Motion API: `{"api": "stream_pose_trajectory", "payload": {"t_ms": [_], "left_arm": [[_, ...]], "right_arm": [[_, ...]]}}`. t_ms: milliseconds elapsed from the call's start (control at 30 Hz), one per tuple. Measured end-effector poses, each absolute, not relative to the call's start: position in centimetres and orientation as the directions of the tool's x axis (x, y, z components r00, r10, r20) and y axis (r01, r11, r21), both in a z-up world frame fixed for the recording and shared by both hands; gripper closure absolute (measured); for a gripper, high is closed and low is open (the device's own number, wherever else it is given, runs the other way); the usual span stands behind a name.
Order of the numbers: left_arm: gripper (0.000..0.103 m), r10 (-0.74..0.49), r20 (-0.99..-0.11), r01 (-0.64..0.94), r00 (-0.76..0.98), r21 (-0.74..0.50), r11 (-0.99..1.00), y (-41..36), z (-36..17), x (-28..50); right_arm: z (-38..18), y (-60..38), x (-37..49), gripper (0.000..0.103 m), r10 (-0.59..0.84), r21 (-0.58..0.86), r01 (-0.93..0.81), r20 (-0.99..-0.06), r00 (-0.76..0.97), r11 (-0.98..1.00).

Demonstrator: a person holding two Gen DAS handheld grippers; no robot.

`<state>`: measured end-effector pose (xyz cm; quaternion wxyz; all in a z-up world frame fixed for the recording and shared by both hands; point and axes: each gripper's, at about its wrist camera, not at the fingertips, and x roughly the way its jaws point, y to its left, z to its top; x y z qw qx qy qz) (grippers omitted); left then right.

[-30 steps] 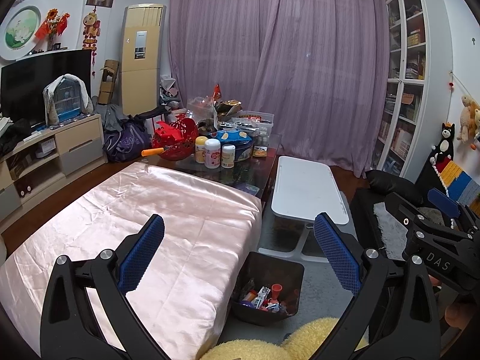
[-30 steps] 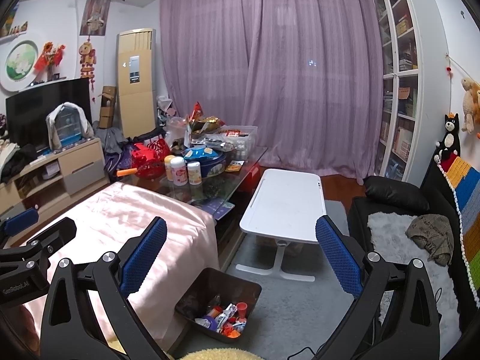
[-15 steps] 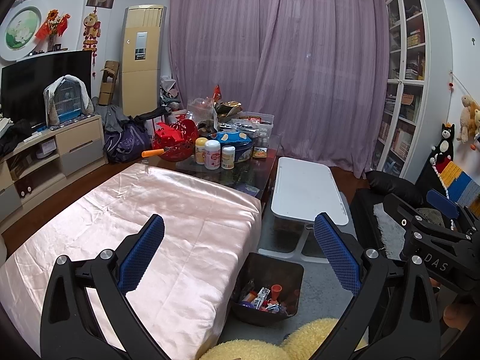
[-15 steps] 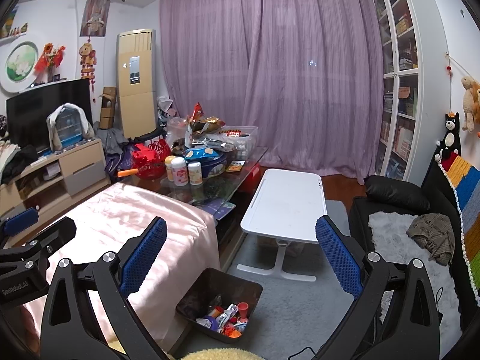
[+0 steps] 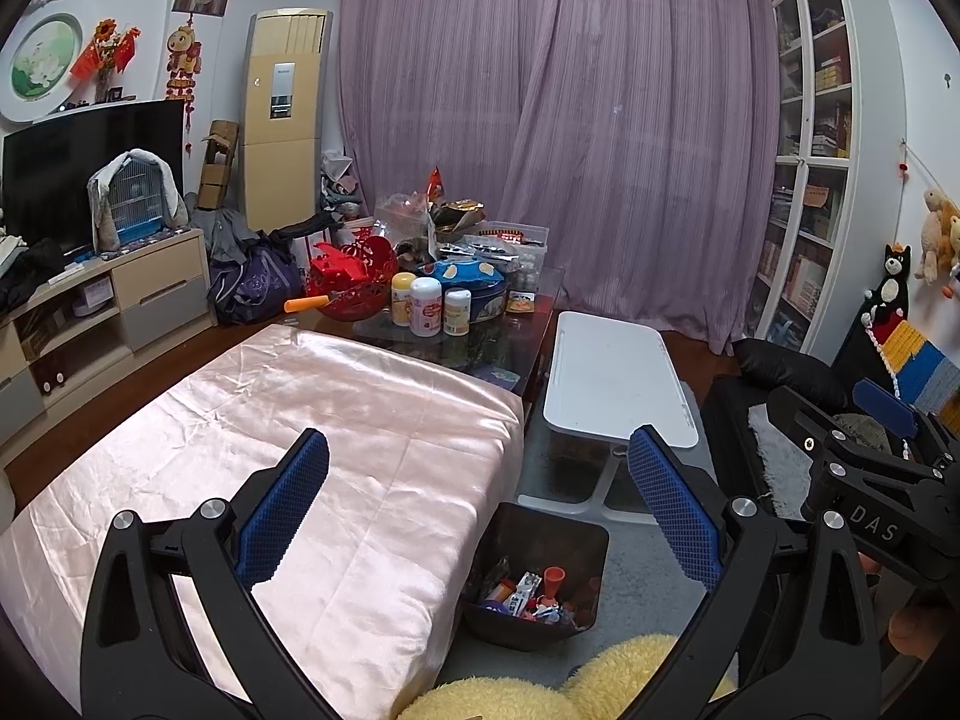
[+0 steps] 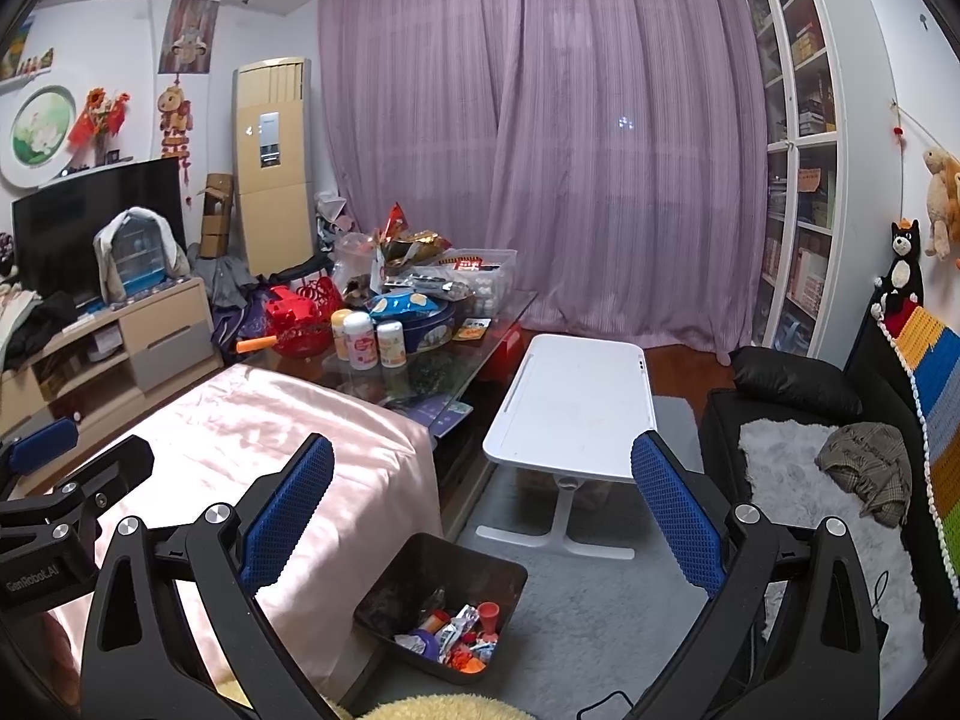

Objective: Collect trash

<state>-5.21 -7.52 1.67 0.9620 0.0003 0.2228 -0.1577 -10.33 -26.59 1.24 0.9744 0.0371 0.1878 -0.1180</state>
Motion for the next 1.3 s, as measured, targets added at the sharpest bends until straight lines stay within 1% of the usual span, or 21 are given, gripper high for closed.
{"api": "stream_pose_trajectory", "payload": {"t_ms": [1300], "left_arm": [[0.008, -0.293, -0.431, 0.291, 0.854, -0.072, 0.954, -7.58, 1.93, -5.06]], "right_arm": [[1.62, -26.92, -10.07, 0.003, -0.210, 0.035, 0.239, -0.371, 0.905, 0.970]]}}
